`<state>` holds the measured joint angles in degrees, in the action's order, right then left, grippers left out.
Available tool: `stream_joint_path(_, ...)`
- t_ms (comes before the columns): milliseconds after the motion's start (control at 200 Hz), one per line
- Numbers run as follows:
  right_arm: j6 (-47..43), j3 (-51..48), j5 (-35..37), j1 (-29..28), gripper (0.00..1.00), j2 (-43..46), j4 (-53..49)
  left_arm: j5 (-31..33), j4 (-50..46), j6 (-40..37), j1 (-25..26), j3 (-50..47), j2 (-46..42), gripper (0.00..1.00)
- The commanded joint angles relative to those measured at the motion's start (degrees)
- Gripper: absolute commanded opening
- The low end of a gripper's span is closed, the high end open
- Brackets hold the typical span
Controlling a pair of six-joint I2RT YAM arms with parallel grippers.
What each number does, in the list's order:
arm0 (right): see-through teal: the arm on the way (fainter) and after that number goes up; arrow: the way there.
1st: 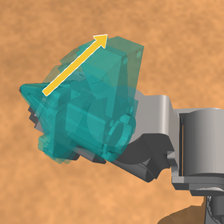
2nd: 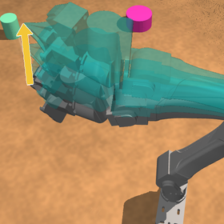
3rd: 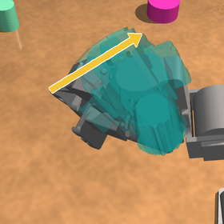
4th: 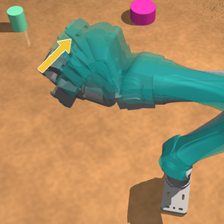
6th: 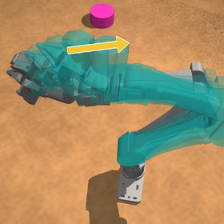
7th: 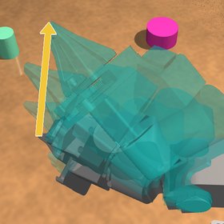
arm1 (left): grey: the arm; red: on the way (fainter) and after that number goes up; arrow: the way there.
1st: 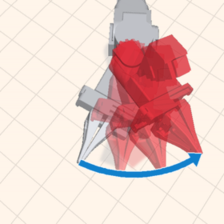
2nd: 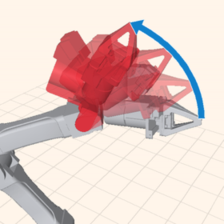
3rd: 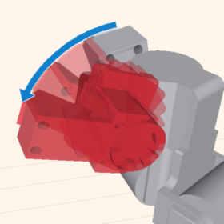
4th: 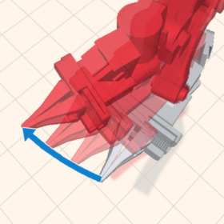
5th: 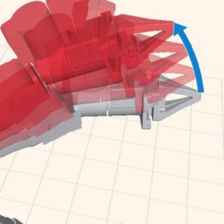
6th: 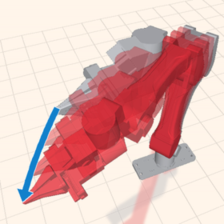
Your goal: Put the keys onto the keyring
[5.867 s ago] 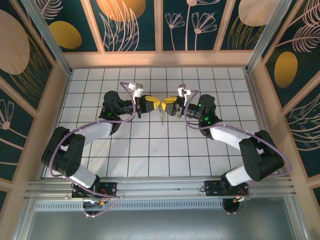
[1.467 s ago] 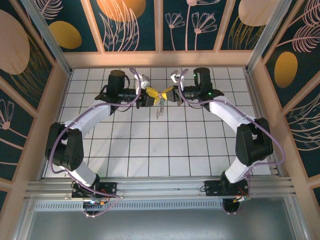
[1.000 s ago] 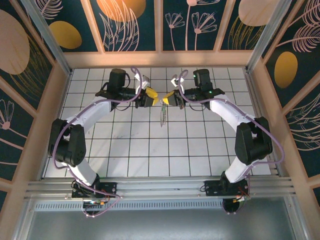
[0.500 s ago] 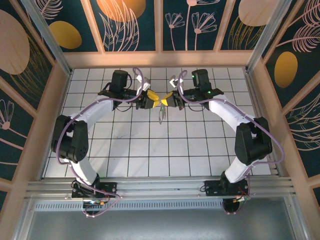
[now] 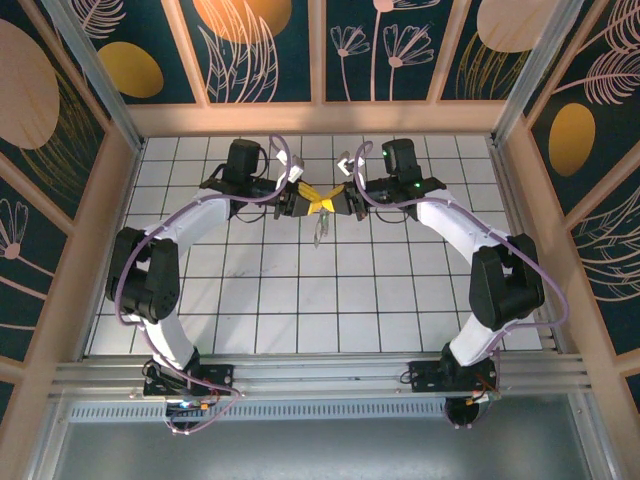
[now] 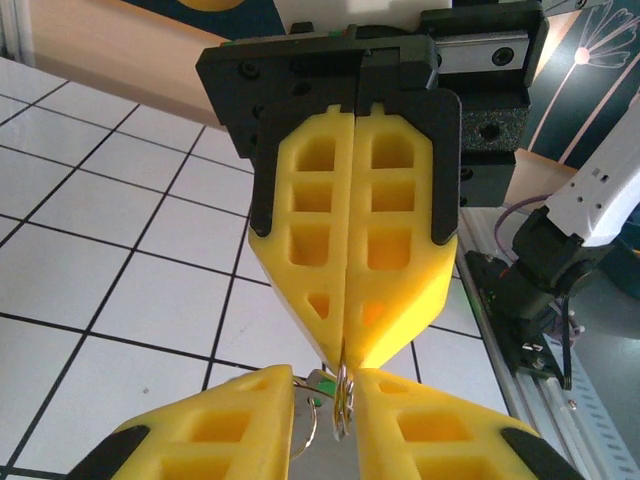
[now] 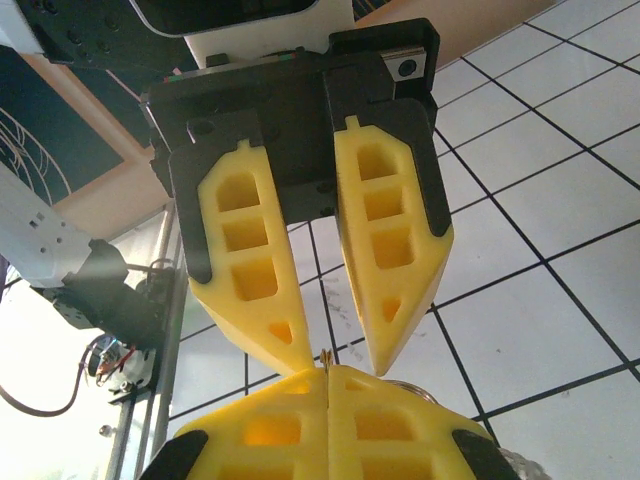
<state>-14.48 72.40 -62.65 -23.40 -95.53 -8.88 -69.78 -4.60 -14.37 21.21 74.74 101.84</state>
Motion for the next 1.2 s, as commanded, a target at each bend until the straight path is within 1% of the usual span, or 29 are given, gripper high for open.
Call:
stream_joint_path(0,0.4,2.0,-1.9,-0.6,0.0,1.0,3.3,-2.0,-1.8,-2.2,1.2,1.7,1.1,0.24)
stream_joint_path(140,0.9,1.8,-1.8,-0.6,0.0,1.0,4.3,-2.4,-3.5,-3.7,1.6,1.7,1.2,0.24)
stream_joint_path(275,1.3,1.7,-2.1,-0.6,0.0,0.9,4.7,-3.1,-4.9,-5.2,1.8,1.5,1.0,0.13)
stream_joint_path(440,1.9,1.4,-2.4,-0.6,0.0,0.8,5.6,-3.3,-5.4,-5.8,2.2,1.3,1.0,0.05)
stream_joint_path(495,2.2,1.3,-2.4,-0.6,0.0,0.9,5.9,-3.6,-5.2,-5.8,2.3,1.3,1.1,0.0)
stream_joint_path(565,2.7,0.9,-2.2,-0.7,0.0,1.1,6.7,-3.7,-4.4,-5.3,2.6,1.2,0.9,0.0)
stream_joint_path(651,4.3,0.0,-1.4,-0.5,0.0,2.0,8.6,-3.2,0.3,-1.4,2.7,-0.3,0.0,0.0)
stream_joint_path(691,5.5,-0.9,-0.8,-0.3,0.08,2.9,10.0,-2.5,3.1,0.4,2.9,-1.5,-0.7,0.0)
stream_joint_path(721,6.6,-1.7,0.0,-0.1,0.16,3.7,11.6,-1.9,6.7,2.9,2.9,-2.8,-1.5,0.0)
stream_joint_path(756,7.8,-3.0,0.6,0.3,0.23,4.8,13.5,-1.3,10.3,5.1,2.9,-4.4,-2.5,0.0)
stream_joint_path(841,11.4,-6.8,2.0,1.5,0.31,8.2,18.5,0.3,13.6,7.7,2.9,-5.9,-3.3,0.0)
stream_joint_path(911,14.4,-10.6,3.8,2.5,0.35,11.1,22.9,2.1,15.8,9.6,2.9,-6.8,-5.5,0.0)
stream_joint_path(971,17.1,-14.1,7.4,2.9,0.36,13.6,26.6,3.2,18.1,11.4,2.9,-7.7,-6.3,0.0)
stream_joint_path(1111,23.0,-23.0,15.9,2.9,0.38,18.5,35.6,7.0,28.7,19.4,2.9,-12.0,-8.6,0.0)
stream_joint_path(1191,25.0,-27.8,18.2,2.7,0.39,20.6,40.3,8.2,33.9,23.6,2.9,-13.8,-9.4,0.0)
